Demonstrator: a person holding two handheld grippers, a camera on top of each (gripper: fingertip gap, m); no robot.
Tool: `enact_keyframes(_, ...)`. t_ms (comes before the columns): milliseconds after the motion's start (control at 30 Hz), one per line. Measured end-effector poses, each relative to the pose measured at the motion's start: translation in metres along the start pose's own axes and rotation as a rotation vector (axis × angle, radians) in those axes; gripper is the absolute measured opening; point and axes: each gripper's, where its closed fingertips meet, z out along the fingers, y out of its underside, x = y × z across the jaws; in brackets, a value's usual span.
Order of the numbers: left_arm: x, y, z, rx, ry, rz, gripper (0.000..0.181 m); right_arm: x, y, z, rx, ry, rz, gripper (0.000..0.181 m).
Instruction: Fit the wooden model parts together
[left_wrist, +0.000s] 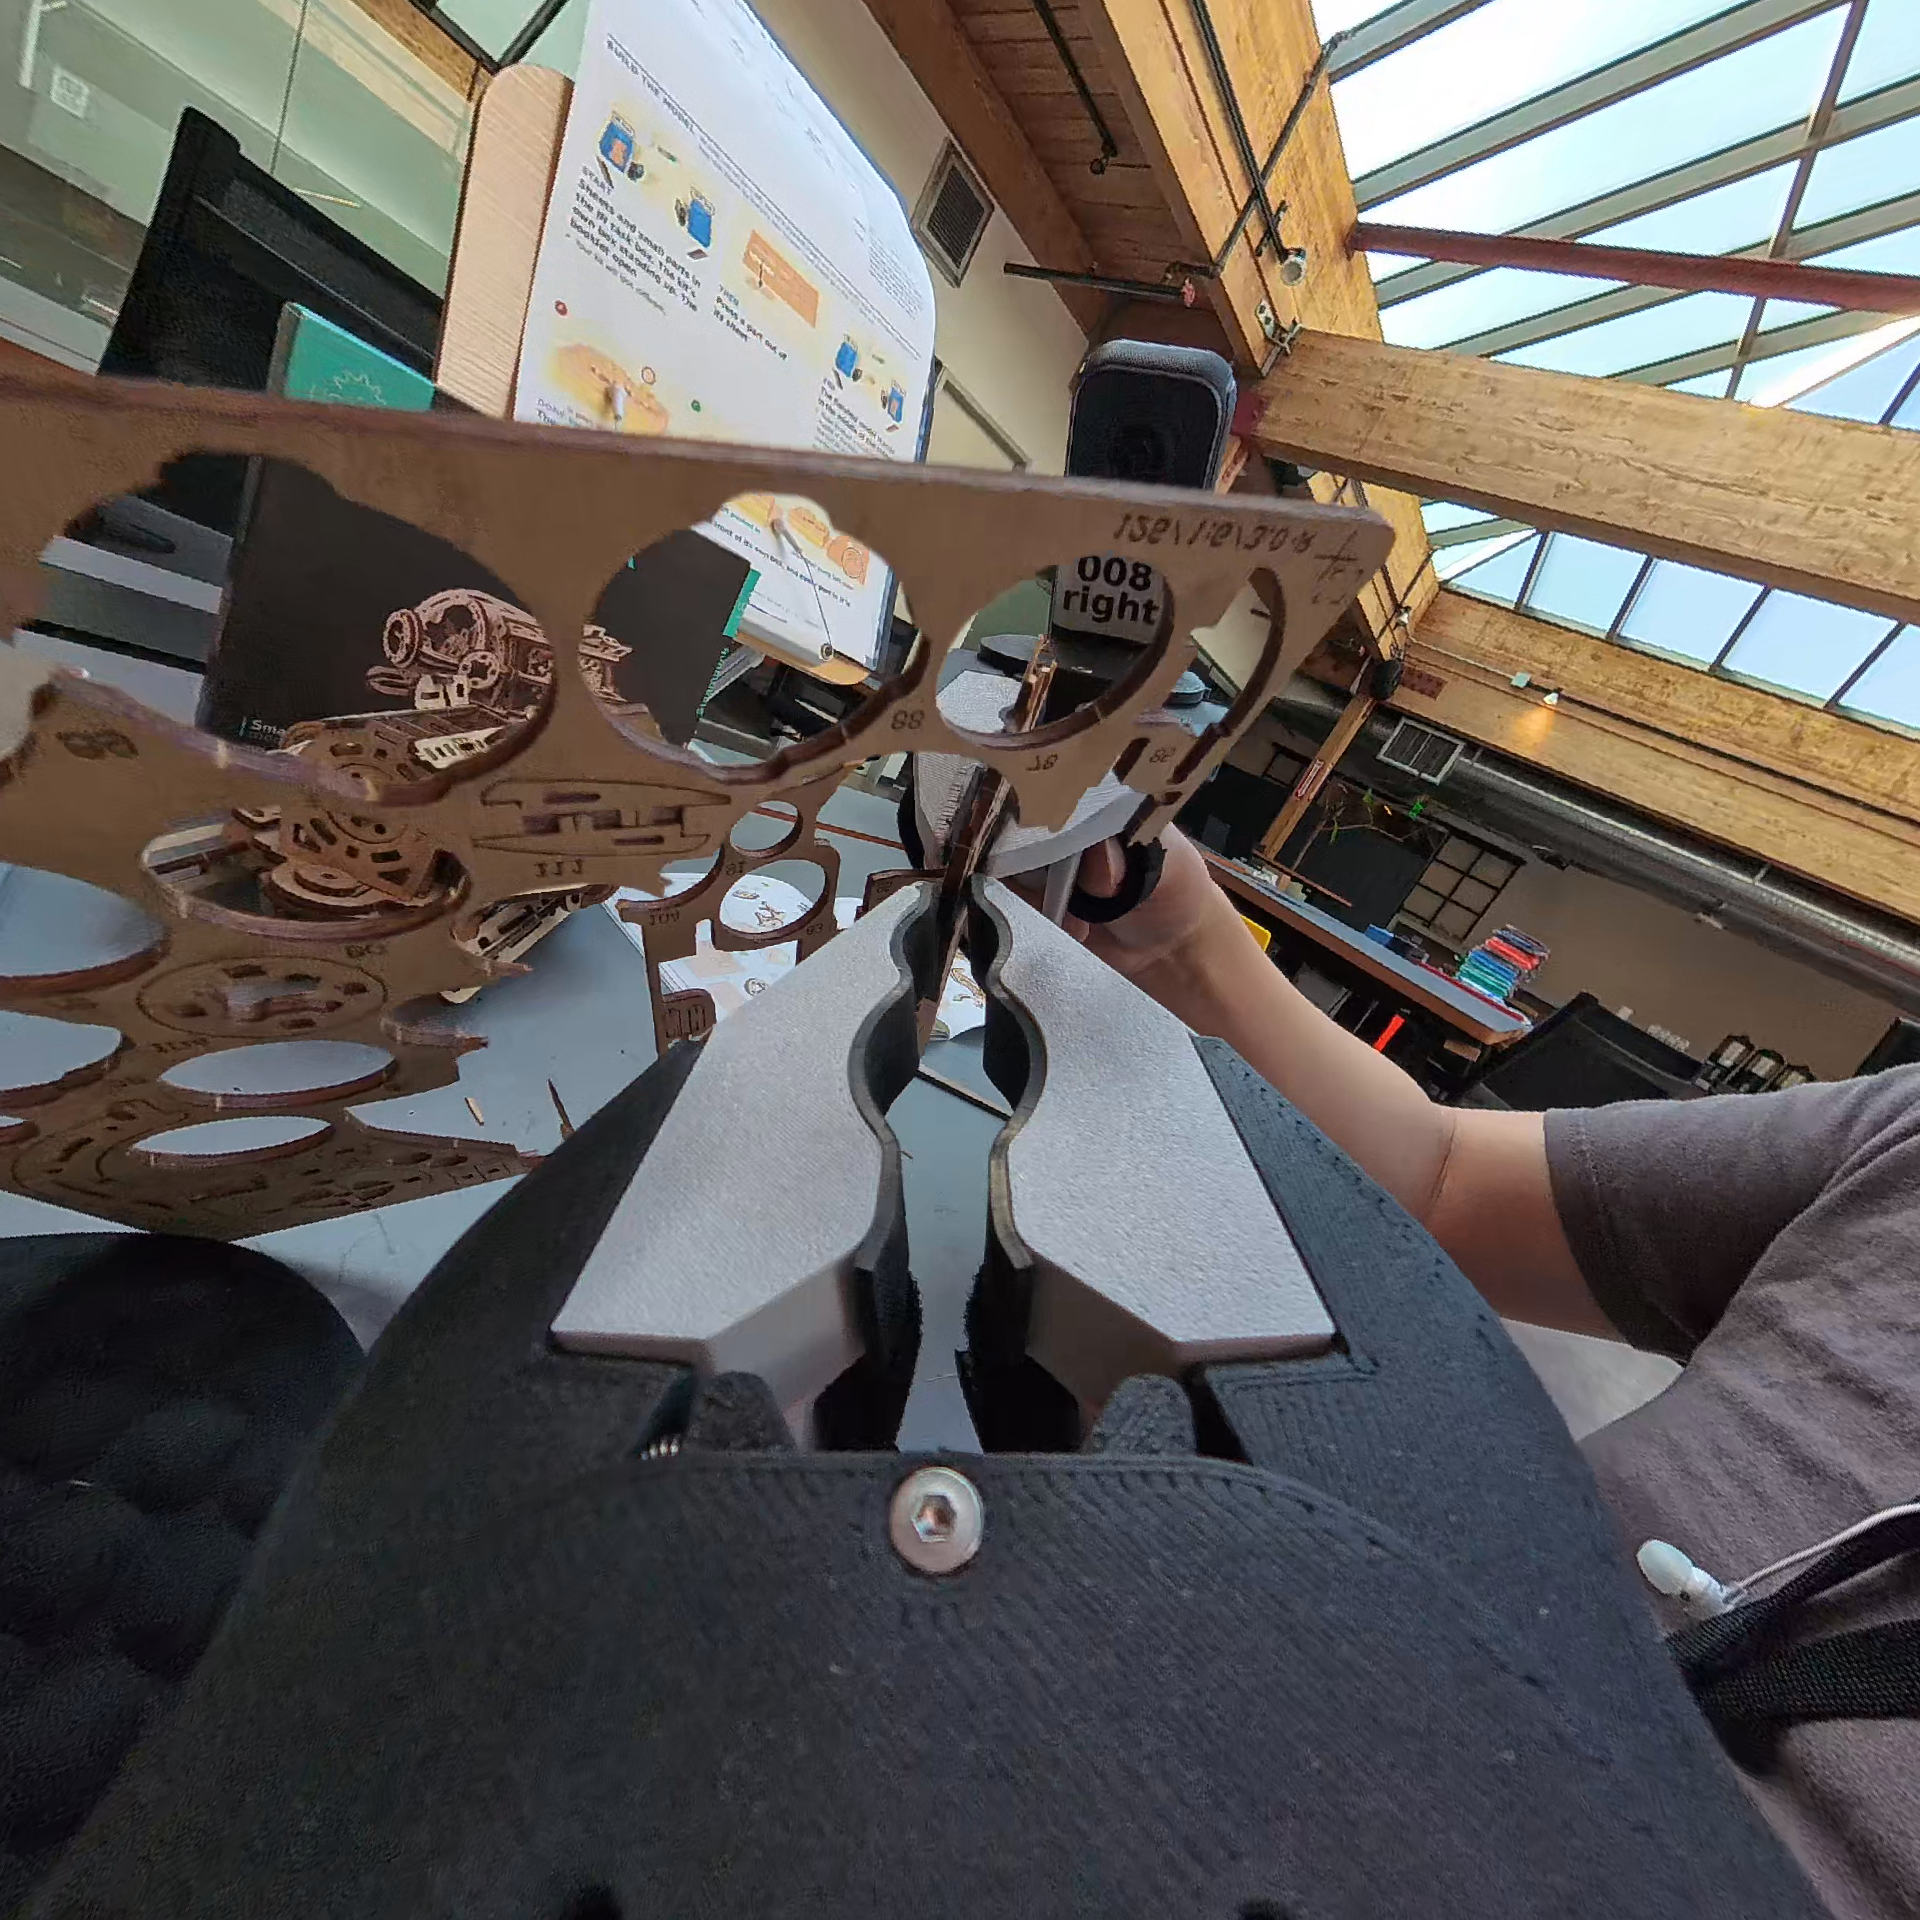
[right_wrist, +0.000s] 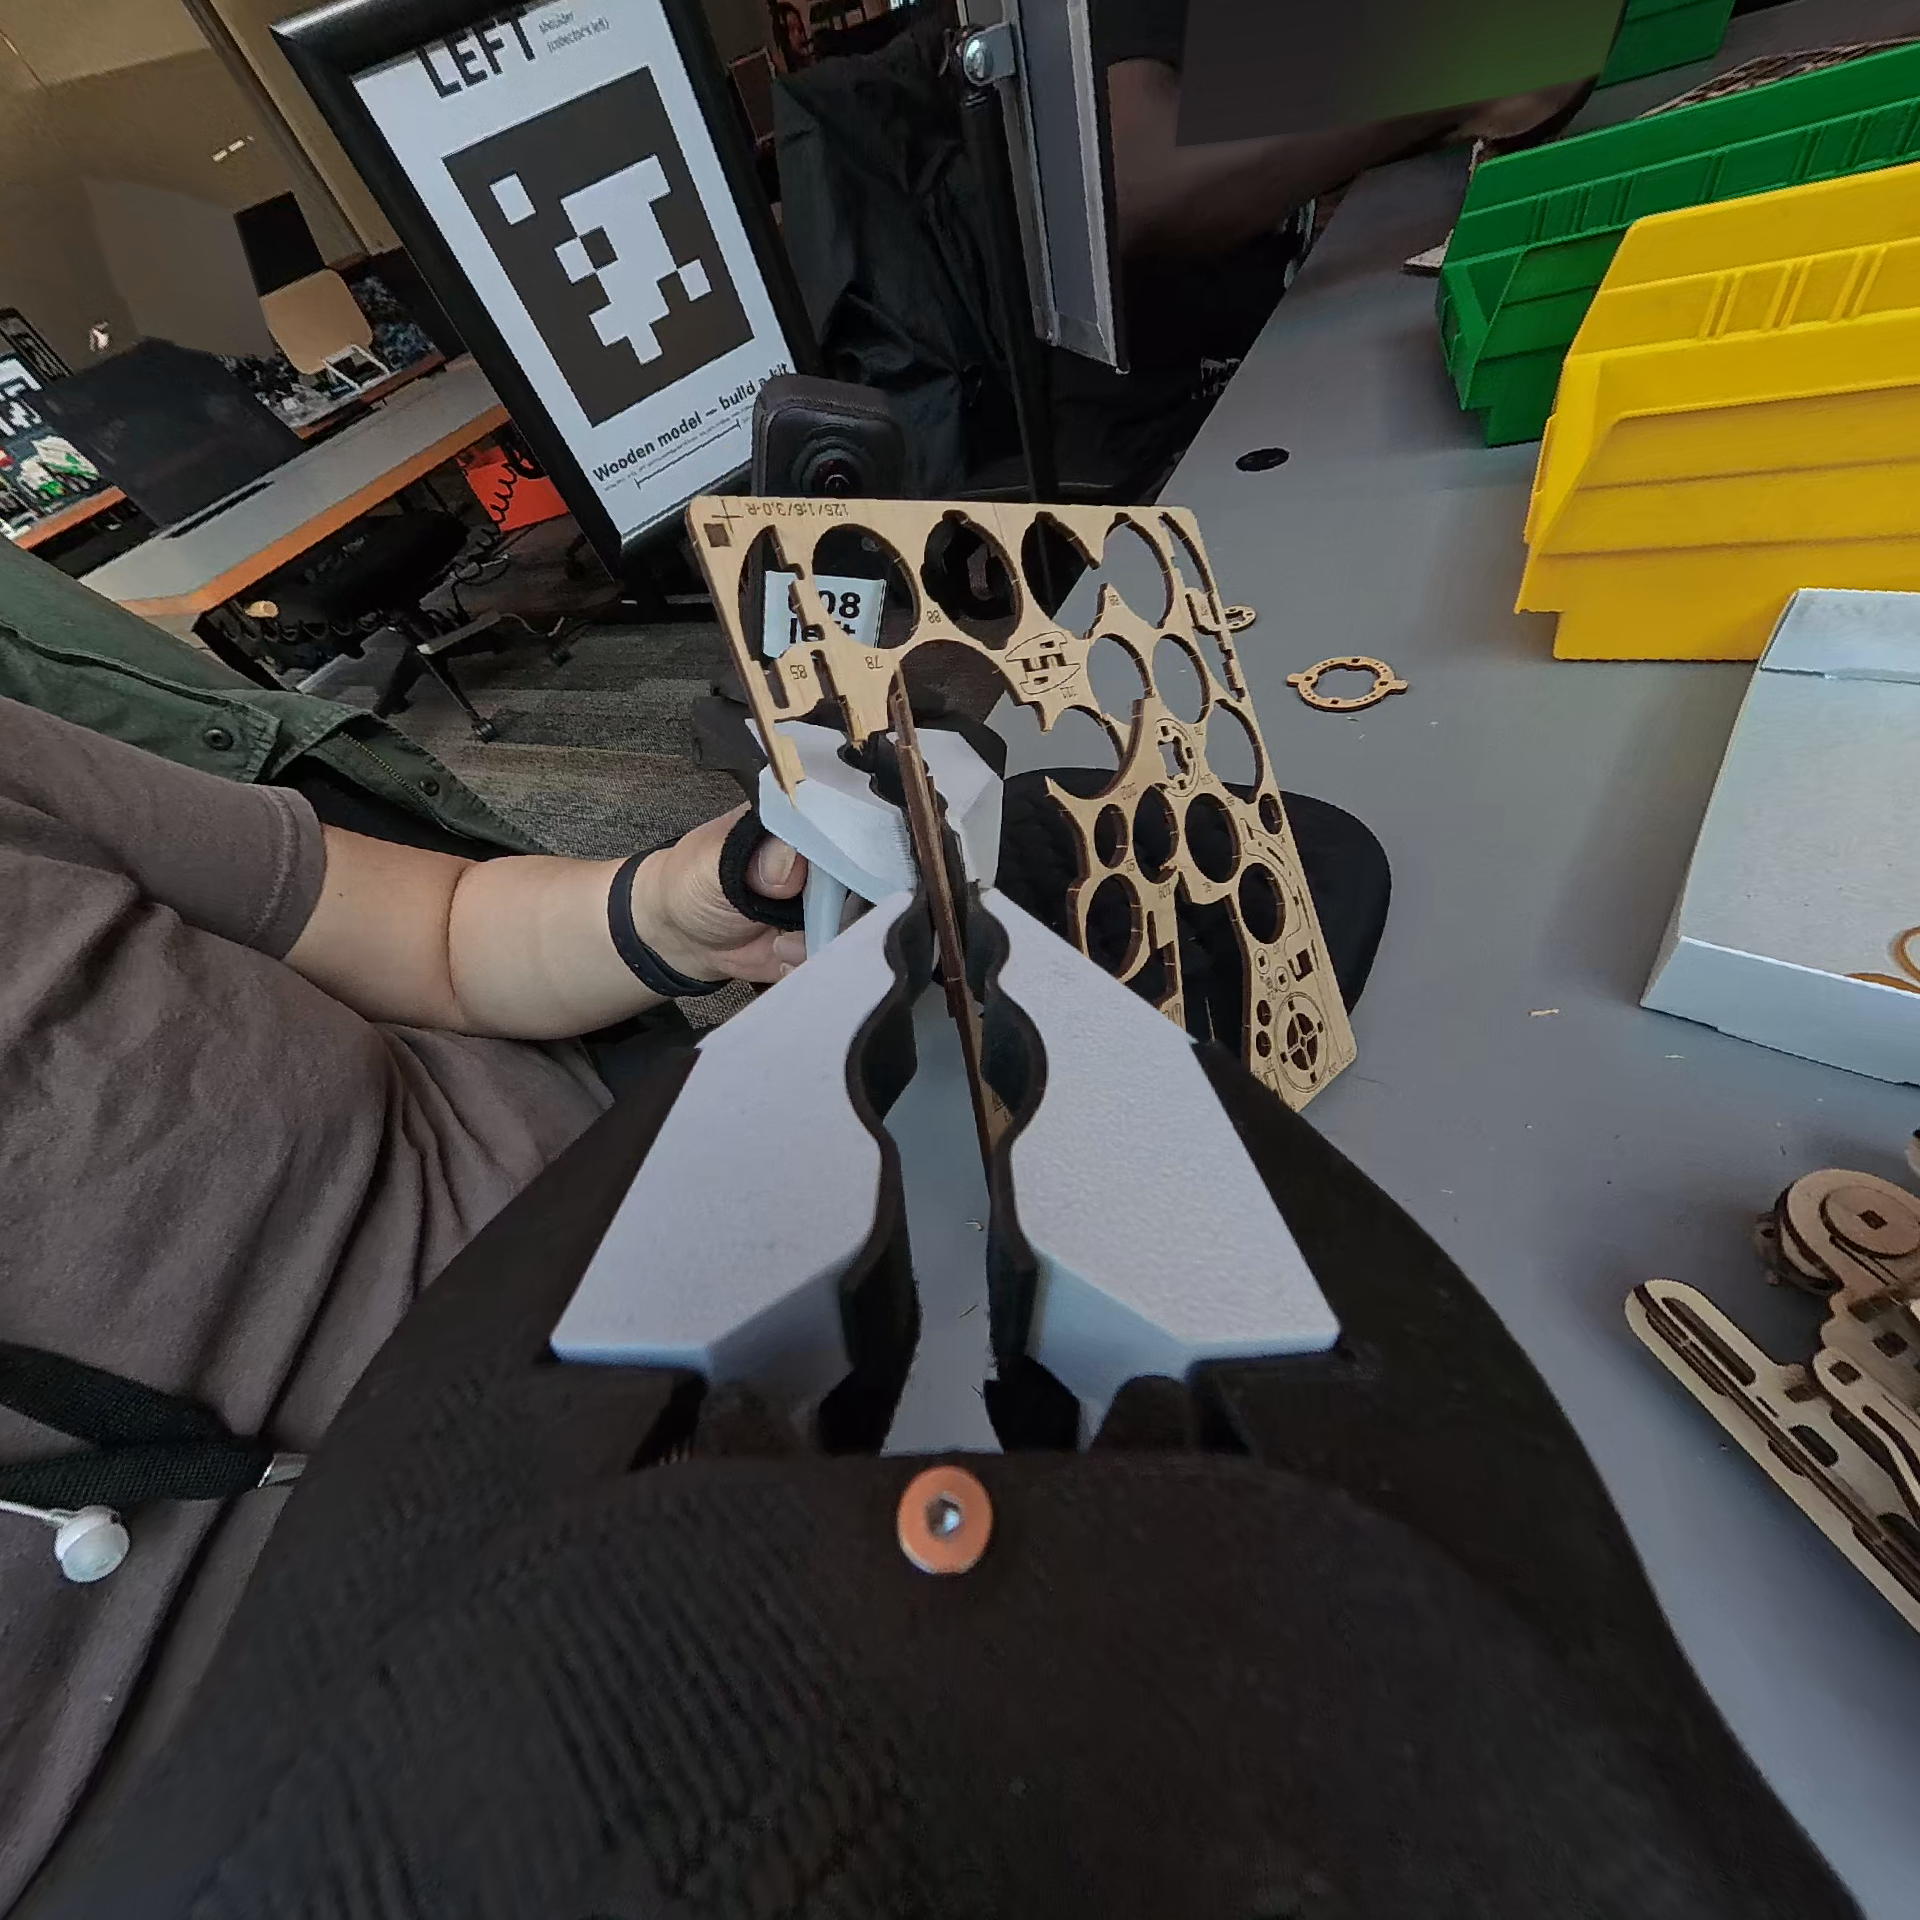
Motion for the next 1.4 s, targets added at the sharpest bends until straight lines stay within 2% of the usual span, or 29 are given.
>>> enact_keyframes(200, 0.006, -0.004, -0.002, 0.012, 0.036, -0.041, 0.002, -0.005, -0.004, 0.0, 0.01, -0.013, -0.036, 0.0)
enact_keyframes(400, 0.006, -0.003, -0.006, 0.011, 0.048, -0.087, 0.002, -0.006, -0.003, 0.004, -0.03, 0.049, -0.138, 0.001)
enact_keyframes(533, 0.012, -0.008, -0.009, 0.046, 0.052, -0.03, 0.003, -0.013, -0.007, 0.004, 0.018, -0.023, -0.046, 0.001)
enact_keyframes(867, 0.018, -0.018, -0.013, 0.113, 0.083, 0.076, 0.002, -0.018, -0.009, 0.001, 0.039, -0.079, 0.012, 0.0)
enact_keyframes(1133, 0.018, -0.016, -0.009, 0.09, 0.088, 0.054, 0.001, -0.016, -0.01, 0.002, 0.05, -0.074, 0.01, 0.001)
enact_keyframes(1200, 0.018, -0.016, -0.009, 0.085, 0.096, 0.038, 0.0, -0.016, -0.011, 0.004, 0.056, -0.062, -0.002, 0.006)
enact_keyframes(1400, 0.012, -0.015, -0.008, 0.075, 0.056, 0.011, 0.001, -0.013, -0.008, 0.006, 0.036, -0.026, -0.029, 0.001)
